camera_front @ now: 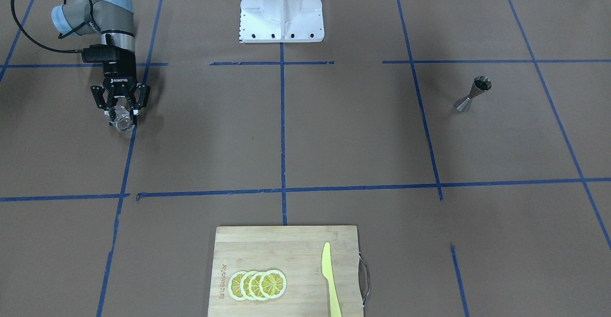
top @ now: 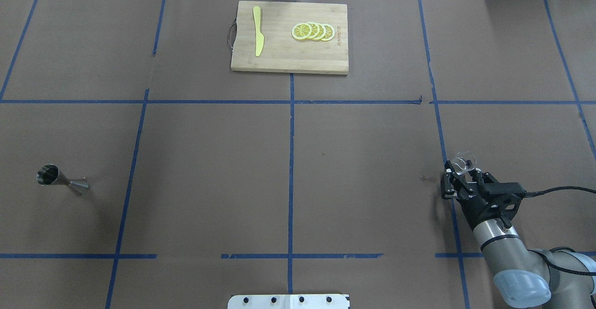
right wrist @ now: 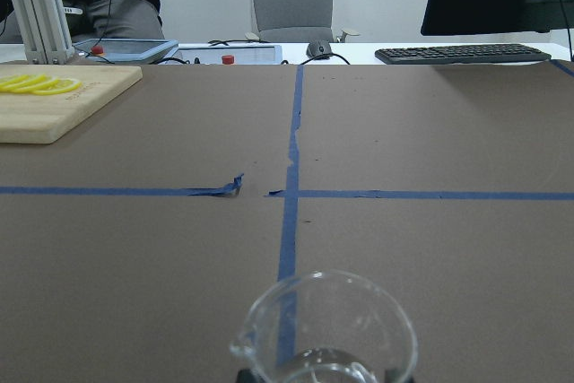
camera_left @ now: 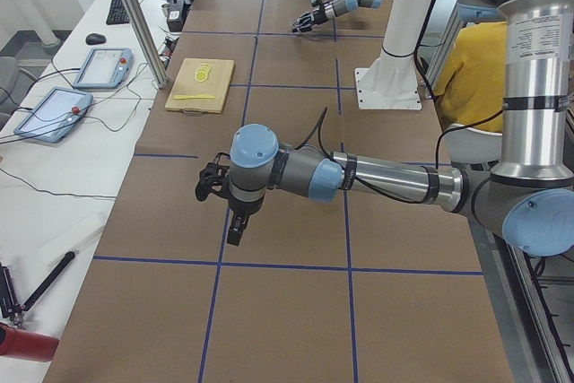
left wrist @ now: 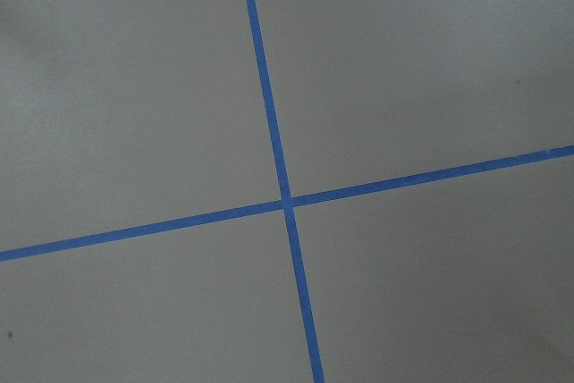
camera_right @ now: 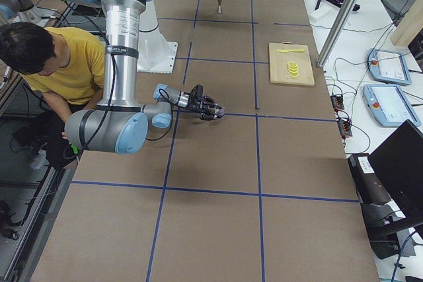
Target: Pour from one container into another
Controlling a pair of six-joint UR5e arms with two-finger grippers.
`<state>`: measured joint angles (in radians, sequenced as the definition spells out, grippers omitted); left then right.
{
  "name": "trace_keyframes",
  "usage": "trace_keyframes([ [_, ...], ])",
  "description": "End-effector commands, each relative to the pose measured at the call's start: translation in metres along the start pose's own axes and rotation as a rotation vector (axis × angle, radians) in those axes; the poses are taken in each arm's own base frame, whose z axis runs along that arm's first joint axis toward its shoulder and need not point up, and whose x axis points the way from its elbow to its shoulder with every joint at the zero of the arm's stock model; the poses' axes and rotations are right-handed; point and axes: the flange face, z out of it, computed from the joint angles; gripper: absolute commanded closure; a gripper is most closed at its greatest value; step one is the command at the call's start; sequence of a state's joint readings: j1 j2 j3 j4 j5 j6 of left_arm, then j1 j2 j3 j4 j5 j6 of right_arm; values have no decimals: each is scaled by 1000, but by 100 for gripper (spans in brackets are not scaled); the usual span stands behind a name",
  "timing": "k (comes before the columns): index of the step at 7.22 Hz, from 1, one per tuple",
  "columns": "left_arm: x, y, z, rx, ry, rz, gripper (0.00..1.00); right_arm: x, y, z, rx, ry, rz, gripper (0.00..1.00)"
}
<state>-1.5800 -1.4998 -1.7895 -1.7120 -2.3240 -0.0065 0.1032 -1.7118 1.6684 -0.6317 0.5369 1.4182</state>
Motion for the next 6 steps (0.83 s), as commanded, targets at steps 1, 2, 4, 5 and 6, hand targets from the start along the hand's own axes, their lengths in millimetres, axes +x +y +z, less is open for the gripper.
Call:
trace_keyframes([
  [1,0,-1,-1,11,0,7,0,4,5,2,-2,5,-7,97],
  [2,1,-1,-1,10,0,8,0,5,7,2,-5,6,-12,91],
  [4,1,0,-1,10,0,8,0,8,7,2,-2,-5,8,56],
  [5,0,0,-1,11,0,7,0,10,8,2,6,-5,11,42],
  [6,-1,0,-2,12,-1,6,0,9,8,3,7,-6,11,27],
])
